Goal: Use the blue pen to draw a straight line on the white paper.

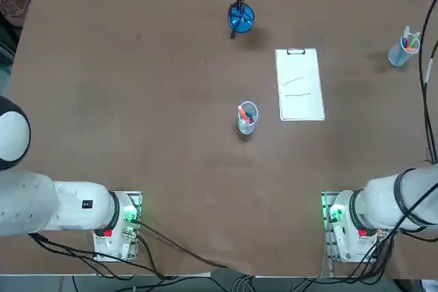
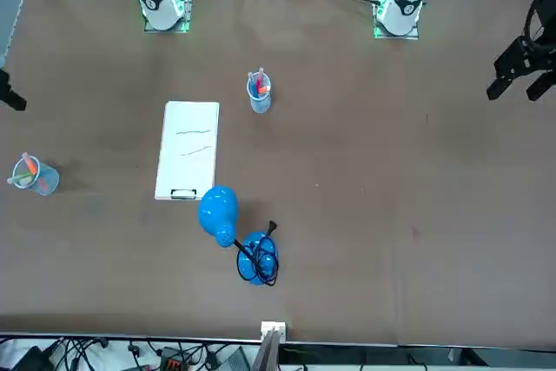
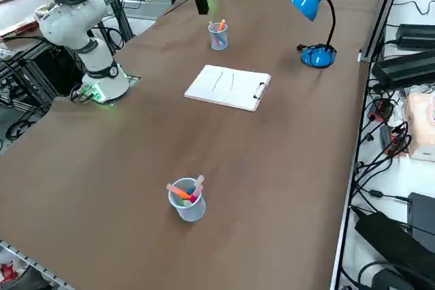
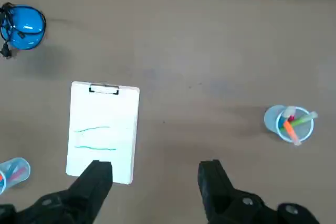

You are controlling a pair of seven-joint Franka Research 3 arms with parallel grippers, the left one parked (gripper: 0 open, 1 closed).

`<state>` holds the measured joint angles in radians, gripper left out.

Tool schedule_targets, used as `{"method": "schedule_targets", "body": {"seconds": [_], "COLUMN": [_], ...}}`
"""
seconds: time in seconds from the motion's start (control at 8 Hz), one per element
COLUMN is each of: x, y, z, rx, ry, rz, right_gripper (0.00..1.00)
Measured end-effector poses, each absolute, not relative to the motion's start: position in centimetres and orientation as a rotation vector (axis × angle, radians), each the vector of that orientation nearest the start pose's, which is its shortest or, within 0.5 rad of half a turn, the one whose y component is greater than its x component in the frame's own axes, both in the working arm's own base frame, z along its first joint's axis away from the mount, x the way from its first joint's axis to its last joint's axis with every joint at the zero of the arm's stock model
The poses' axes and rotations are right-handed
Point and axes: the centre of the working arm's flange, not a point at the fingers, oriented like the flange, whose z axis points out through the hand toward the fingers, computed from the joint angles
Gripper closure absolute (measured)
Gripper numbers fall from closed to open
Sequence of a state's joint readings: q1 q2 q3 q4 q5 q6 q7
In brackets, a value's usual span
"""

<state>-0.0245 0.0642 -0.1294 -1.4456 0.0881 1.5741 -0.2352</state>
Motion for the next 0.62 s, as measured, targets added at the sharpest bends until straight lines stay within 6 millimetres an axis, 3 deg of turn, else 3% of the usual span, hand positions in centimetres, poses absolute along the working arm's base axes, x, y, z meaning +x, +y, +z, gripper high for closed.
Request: {"method": "schedule_targets", "body": {"seconds": [0.38, 0.62], "x": [54.3, 51.8], "y": [-2.9, -2.3], "z": [64.2, 64.2], "rx": [-3.153, -3.16], "ry": [-0.141, -0.138], "rz": [-0.054, -0.041], "right_gripper": [0.0, 0.0]}}
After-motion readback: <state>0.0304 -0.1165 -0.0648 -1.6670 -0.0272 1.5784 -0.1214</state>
